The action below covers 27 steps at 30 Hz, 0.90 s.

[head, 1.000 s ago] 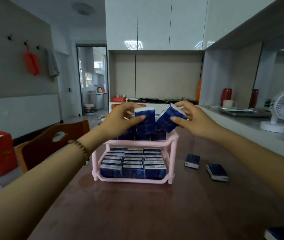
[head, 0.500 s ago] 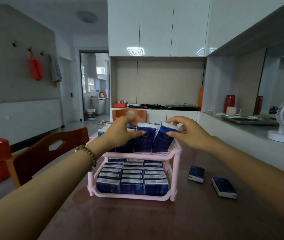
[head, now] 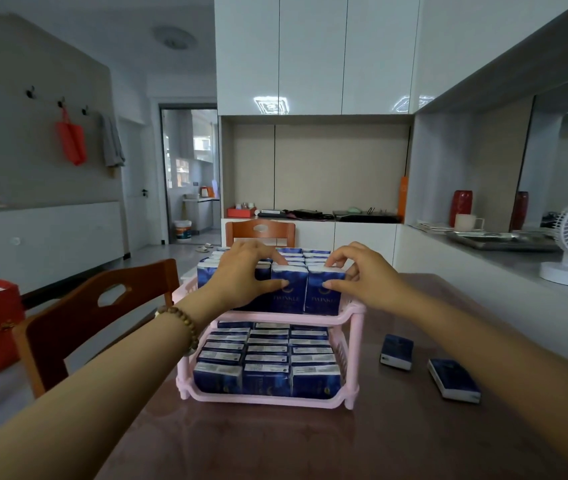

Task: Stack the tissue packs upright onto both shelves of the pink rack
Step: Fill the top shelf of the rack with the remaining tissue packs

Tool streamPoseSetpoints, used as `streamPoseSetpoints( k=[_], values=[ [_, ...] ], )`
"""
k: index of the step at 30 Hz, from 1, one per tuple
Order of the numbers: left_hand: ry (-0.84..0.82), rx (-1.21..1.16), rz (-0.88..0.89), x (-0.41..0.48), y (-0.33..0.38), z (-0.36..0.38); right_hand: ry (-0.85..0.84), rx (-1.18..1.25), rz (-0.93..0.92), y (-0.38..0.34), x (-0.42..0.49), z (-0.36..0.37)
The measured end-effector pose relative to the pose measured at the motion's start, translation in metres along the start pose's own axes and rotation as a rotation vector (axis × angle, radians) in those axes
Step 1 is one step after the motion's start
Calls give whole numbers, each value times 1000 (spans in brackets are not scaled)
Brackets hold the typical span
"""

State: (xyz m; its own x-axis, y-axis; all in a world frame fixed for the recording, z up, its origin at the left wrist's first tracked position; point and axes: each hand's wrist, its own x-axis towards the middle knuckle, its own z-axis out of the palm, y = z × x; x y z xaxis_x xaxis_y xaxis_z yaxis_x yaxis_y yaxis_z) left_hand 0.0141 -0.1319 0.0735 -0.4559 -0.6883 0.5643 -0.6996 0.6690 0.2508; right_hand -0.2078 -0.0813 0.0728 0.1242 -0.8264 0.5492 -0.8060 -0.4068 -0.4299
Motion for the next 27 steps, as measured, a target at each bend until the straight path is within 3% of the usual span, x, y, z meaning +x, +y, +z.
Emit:
streamPoseSetpoints(
  k=[13,20,23,27],
  values=[
    [55,-36,-15,-11,5,-8,14,-84,-38,-2,-8,1],
    [109,-129,62,-19,48,-11,20,-83,-46,5,-22,-28],
    [47,-224,99,-22,82,-3,20,-63,-20,16,-42,-52],
    [-189,-298,118,-23,129,22,-57,-83,92,47,-79,-79]
  ],
)
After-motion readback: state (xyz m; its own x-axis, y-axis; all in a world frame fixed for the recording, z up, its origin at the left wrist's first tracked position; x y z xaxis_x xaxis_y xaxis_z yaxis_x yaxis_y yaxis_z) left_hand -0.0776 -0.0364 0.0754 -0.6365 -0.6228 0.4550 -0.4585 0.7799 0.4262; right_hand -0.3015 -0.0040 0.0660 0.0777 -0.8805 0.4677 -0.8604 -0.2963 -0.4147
